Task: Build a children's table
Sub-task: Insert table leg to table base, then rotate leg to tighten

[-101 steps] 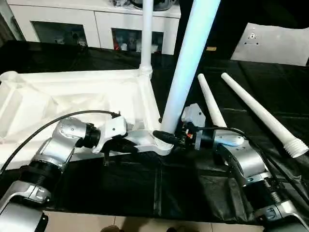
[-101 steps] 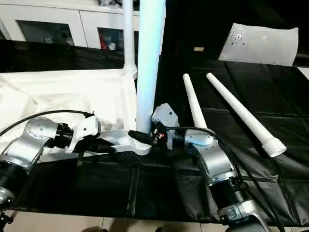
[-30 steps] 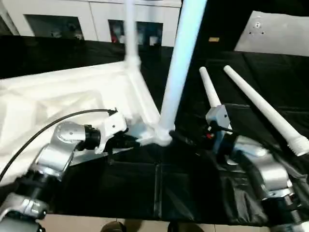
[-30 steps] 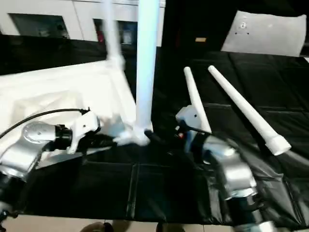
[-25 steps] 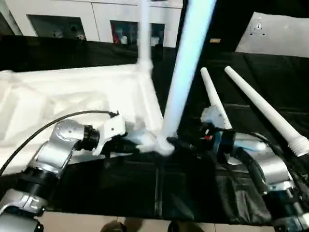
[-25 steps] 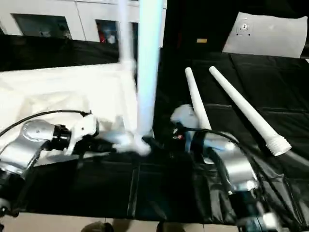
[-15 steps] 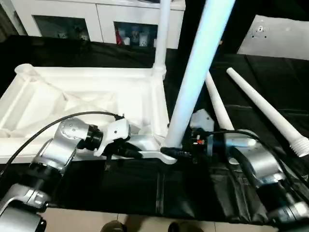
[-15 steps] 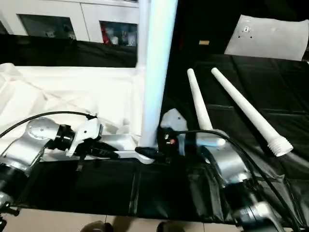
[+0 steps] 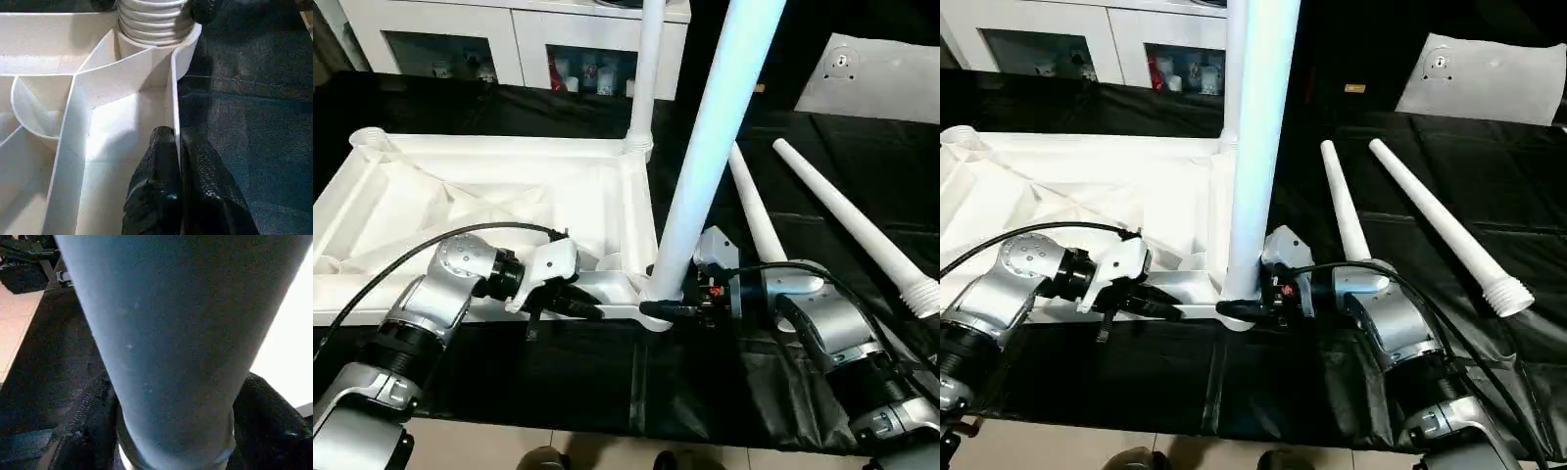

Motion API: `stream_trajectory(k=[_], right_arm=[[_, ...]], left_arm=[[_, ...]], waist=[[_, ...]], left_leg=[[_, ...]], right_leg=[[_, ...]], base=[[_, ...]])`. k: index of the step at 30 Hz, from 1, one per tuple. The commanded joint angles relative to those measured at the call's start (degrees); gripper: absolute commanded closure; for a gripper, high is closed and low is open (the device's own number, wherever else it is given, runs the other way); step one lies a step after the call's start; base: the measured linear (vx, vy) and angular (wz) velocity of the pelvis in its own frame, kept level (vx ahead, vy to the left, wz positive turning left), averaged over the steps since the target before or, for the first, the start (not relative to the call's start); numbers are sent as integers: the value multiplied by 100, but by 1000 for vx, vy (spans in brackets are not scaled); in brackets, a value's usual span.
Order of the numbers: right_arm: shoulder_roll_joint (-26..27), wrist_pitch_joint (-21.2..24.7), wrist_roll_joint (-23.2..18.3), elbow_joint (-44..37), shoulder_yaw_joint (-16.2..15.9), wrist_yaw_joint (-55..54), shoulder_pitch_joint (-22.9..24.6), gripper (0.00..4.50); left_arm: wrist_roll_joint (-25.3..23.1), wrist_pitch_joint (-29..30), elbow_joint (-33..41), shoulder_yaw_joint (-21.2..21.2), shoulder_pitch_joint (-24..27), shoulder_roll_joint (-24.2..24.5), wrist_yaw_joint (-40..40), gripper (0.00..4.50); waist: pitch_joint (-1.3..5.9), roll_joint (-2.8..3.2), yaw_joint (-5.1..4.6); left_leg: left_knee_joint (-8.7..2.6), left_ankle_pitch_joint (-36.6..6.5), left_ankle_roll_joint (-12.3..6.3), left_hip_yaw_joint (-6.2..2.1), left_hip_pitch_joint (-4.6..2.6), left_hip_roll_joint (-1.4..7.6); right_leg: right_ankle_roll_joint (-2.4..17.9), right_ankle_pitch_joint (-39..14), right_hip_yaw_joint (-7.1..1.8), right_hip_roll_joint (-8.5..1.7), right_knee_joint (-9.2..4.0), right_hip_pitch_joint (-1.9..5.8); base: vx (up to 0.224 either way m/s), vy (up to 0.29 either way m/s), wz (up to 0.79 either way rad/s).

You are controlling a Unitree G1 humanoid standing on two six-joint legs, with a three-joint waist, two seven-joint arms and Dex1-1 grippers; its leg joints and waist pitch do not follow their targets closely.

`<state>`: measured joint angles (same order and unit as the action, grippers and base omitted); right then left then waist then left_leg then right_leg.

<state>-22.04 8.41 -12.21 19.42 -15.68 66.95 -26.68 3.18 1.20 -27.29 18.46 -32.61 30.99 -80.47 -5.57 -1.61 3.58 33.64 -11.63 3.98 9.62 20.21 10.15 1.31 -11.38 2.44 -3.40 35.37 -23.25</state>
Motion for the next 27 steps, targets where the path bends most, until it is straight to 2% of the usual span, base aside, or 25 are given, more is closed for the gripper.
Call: stream_trajectory(k=[1,2,6,7,8,9,10,12,14,15,16,17,18,19,20,21,22,27], right_arm=[[-32,2,-46,71,18,109,-28,175],[-7,37,-63,48,35,131,15,176],[59,177,-151,5,76,105,95,177],[138,329,-214,-42,130,-40,152,177],[278,525,-254,-119,195,-338,244,177],[278,525,-254,-119,195,-338,244,177],[470,575,-184,-165,206,-715,336,177],[538,603,-159,-183,209,-839,367,178],[1014,719,-22,-166,266,-1640,447,178],[1085,744,-7,-158,278,-1755,454,178],[1519,892,84,-77,359,-2422,463,178],[1751,946,140,-17,409,-2771,454,178],[1751,946,140,-17,409,-2771,454,178],[1942,973,197,38,447,-3076,451,178],[2103,986,241,90,479,-3350,448,178],[2103,986,241,90,479,-3350,448,178],[2403,985,402,231,499,-3929,418,178],[2767,1008,647,328,532,-4519,372,178]], left_arm=[[-49,-89,21,126,-83,17,-214,450],[-62,-62,6,108,-62,22,-150,450],[-112,20,-19,21,-30,2,136,450],[-150,155,45,-53,17,-38,414,450],[-175,445,220,-201,128,-123,886,450],[-175,445,220,-201,128,-123,886,450],[-76,894,566,-413,319,-285,1364,450],[-46,1052,696,-478,389,-338,1514,450],[-79,1801,1403,-665,745,-692,2283,450],[-83,1913,1499,-691,791,-752,2392,450],[-131,2477,2014,-783,1026,-1181,3033,450],[-191,2690,2237,-789,1117,-1430,3348,450],[-191,2690,2237,-789,1117,-1430,3348,450],[-272,2864,2403,-780,1181,-1661,3631,450],[-340,3008,2538,-765,1219,-1863,3879,450],[-340,3008,2538,-765,1219,-1863,3879,450],[-471,3260,2722,-737,1232,-2317,4424,450],[-778,3423,2815,-564,1232,-2642,4856,450]], waist=[[436,-4,-7],[428,19,-2],[434,14,-2],[418,55,5],[400,69,4],[400,69,4],[378,73,-12],[372,59,-39],[344,50,-79],[341,45,-115],[325,13,-191],[303,24,-231],[317,28,-241],[293,-6,-275],[295,-6,-298],[286,4,-305],[292,-2,-326],[308,15,-314]], left_leg=[[-340,-259,-515,-21,-10,290],[-342,-270,-515,-23,-13,293],[-339,-283,-503,-21,-10,291],[-343,-293,-498,-30,-12,292],[-355,-423,-432,-31,-18,297],[-355,-423,-432,-31,-18,297],[-374,-577,-321,-42,-16,307],[-394,-711,-216,-49,-19,304],[-410,-795,-151,-57,7,292],[-427,-817,-111,-60,17,309],[-419,-860,-91,-59,17,287],[-430,-823,-104,-72,42,267],[-422,-842,-98,-60,18,273],[-420,-930,-149,-60,17,250],[-417,-942,-161,-54,25,256],[-423,-946,-162,-59,28,260],[-419,-979,-194,-55,27,249],[-420,-1008,-265,-60,22,232]], right_leg=[[1627,-153,-287,-460,-301,353],[1640,-146,-285,-459,-304,344],[1659,-97,-286,-456,-296,354],[1667,-96,-285,-458,-297,344],[1665,-224,-288,-460,-320,337],[1665,-224,-288,-460,-320,337],[1643,-448,-289,-472,-350,335],[1568,-744,-289,-470,-378,345],[1472,-1005,-290,-466,-403,343],[1439,-1080,-291,-466,-402,349],[1293,-1472,-295,-465,-452,338],[1238,-1650,-288,-454,-483,332],[1211,-1712,-298,-457,-494,320],[1124,-1956,-292,-438,-540,290],[1104,-1993,-303,-440,-533,289],[1077,-2067,-304,-444,-546,279],[983,-2210,-301,-424,-558,259],[803,-2187,-298,-408,-590,228]], base=[[0,0,0],[0,0,0],[0,0,0],[0,0,0],[0,0,0],[0,0,0],[0,0,0],[0,0,0],[0,0,0],[0,0,0],[0,0,0],[0,0,0],[0,0,0],[0,0,0],[0,0,0],[0,0,0],[0,0,0],[0,0,0]])
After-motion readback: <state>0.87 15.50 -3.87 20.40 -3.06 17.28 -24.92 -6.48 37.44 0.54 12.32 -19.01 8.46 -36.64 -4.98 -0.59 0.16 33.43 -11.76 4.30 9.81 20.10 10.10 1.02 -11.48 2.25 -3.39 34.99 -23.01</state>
